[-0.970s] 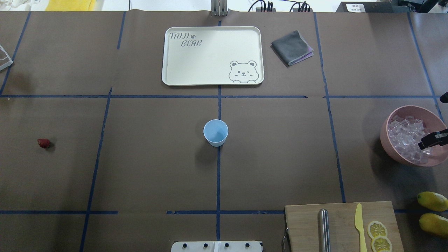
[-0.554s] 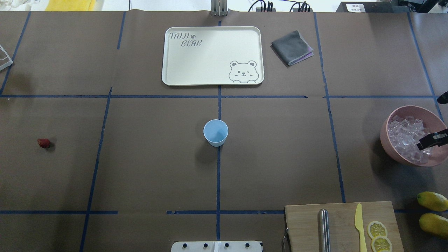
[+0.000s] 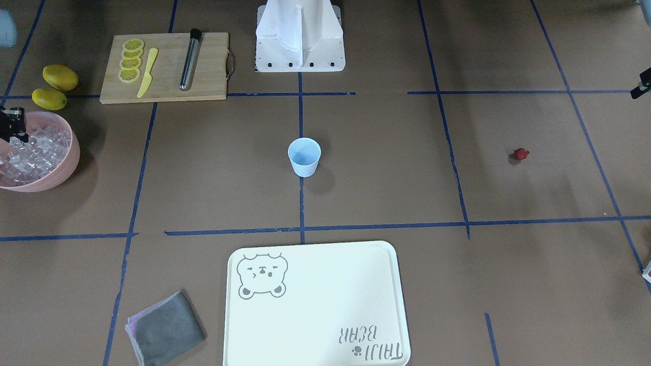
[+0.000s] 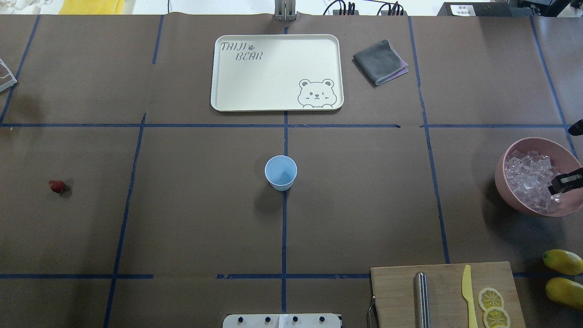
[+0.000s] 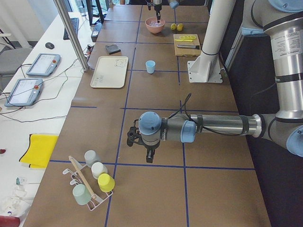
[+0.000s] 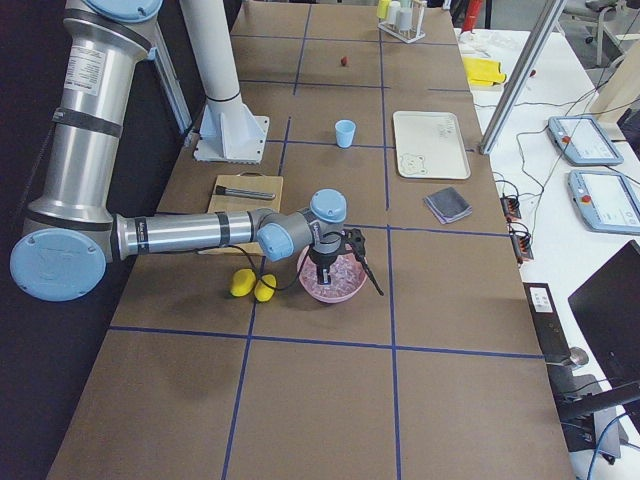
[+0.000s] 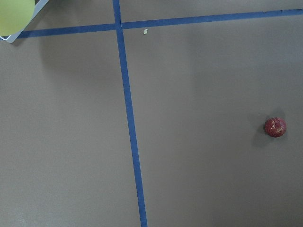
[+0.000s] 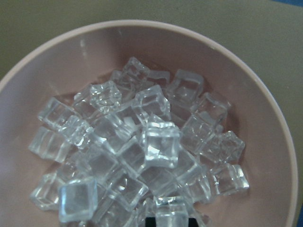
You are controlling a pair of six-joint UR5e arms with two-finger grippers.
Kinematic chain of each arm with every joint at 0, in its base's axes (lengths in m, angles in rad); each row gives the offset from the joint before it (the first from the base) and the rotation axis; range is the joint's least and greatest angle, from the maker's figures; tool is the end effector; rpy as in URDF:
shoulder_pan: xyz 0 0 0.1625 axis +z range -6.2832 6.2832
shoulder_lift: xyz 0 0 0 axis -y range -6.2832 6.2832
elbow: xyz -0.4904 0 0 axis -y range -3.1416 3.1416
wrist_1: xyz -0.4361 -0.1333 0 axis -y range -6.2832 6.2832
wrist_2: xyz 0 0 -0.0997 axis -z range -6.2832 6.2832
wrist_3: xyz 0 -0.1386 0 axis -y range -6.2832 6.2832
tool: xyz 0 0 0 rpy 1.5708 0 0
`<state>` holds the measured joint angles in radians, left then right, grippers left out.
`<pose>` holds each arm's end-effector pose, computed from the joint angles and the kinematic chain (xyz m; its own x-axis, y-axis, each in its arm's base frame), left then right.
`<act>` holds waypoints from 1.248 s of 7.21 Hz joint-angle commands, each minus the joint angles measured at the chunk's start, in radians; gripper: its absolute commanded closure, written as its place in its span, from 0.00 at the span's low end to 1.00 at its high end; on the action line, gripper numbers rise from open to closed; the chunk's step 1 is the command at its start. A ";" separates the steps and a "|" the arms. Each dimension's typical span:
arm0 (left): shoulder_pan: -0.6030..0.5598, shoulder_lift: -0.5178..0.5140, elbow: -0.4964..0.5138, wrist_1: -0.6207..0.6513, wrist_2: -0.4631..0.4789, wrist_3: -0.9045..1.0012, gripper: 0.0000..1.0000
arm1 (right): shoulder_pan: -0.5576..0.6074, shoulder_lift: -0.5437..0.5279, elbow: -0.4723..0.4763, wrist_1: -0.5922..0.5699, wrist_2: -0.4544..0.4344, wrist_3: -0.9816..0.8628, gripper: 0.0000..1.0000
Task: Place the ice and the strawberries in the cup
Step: 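Lower the right gripper into the pink bowl and grasp an ice cube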
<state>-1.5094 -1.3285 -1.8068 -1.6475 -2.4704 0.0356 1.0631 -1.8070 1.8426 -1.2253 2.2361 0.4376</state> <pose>0.0013 -0.4247 0.7203 0.6148 0.1285 -0.7781 -0.0831 0.9917 0.0981 -0.1791 -0.4201 0.6879 0.7129 -0.1844 0.6766 0.1647 0.9818 0.0941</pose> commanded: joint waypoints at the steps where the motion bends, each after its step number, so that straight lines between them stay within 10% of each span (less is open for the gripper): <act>1: 0.000 0.002 0.001 0.000 -0.001 0.001 0.00 | 0.000 0.000 0.001 0.001 0.000 -0.002 0.86; 9: 0.000 0.002 0.000 -0.002 -0.001 0.001 0.00 | 0.034 -0.042 0.242 -0.003 0.010 0.115 1.00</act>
<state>-1.5094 -1.3269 -1.8069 -1.6478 -2.4712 0.0368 1.0968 -1.8678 2.0378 -1.2285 2.2403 0.4714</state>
